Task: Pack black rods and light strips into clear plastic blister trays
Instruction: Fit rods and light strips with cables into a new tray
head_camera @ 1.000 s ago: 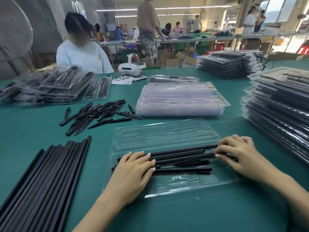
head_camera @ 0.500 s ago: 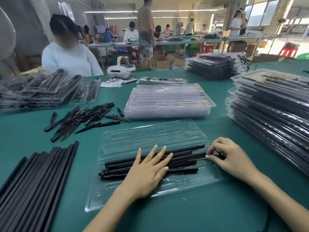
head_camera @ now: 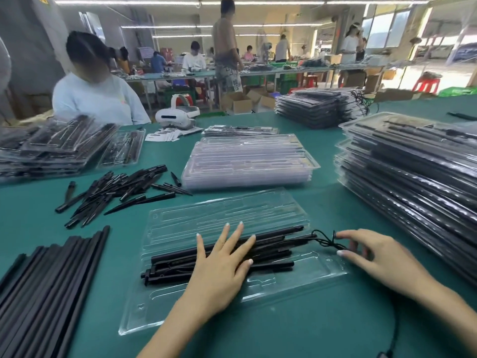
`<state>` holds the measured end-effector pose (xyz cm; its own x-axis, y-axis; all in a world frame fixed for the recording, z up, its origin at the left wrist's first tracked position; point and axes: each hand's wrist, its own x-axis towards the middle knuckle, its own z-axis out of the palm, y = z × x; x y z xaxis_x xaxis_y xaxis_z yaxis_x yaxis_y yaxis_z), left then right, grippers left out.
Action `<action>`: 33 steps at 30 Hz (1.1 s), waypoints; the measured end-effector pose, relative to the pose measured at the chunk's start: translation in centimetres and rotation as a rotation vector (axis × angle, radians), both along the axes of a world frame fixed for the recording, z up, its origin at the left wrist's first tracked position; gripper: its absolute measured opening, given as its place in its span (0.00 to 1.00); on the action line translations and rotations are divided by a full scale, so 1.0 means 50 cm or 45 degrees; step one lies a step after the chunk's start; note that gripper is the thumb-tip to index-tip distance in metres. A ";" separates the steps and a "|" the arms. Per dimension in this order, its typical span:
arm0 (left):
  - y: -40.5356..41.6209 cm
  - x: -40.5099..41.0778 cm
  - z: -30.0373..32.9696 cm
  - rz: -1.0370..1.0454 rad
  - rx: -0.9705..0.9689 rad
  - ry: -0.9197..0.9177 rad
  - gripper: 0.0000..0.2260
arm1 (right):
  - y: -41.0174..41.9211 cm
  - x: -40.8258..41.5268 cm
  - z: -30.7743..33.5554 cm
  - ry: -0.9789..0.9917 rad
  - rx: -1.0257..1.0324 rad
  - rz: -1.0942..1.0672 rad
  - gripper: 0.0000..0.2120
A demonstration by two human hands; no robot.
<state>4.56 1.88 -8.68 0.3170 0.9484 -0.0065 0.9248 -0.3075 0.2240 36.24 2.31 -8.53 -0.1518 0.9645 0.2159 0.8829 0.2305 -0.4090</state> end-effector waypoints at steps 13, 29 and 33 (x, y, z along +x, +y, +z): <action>-0.198 0.227 0.025 -0.423 -0.386 0.085 0.21 | 0.031 -0.025 0.009 0.083 -0.032 -0.074 0.12; -0.048 -0.055 0.178 0.024 0.022 -0.465 0.12 | 0.044 -0.073 0.019 0.014 -0.162 -0.129 0.17; -0.063 -0.045 0.123 0.007 0.198 -0.211 0.19 | 0.043 -0.076 0.015 -0.025 -0.149 -0.137 0.17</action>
<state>2.32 -1.25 -2.52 0.2966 0.9356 0.1915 0.8810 -0.3454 0.3232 32.42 4.44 -7.76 -0.0493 0.9938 0.0992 0.9080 0.0859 -0.4101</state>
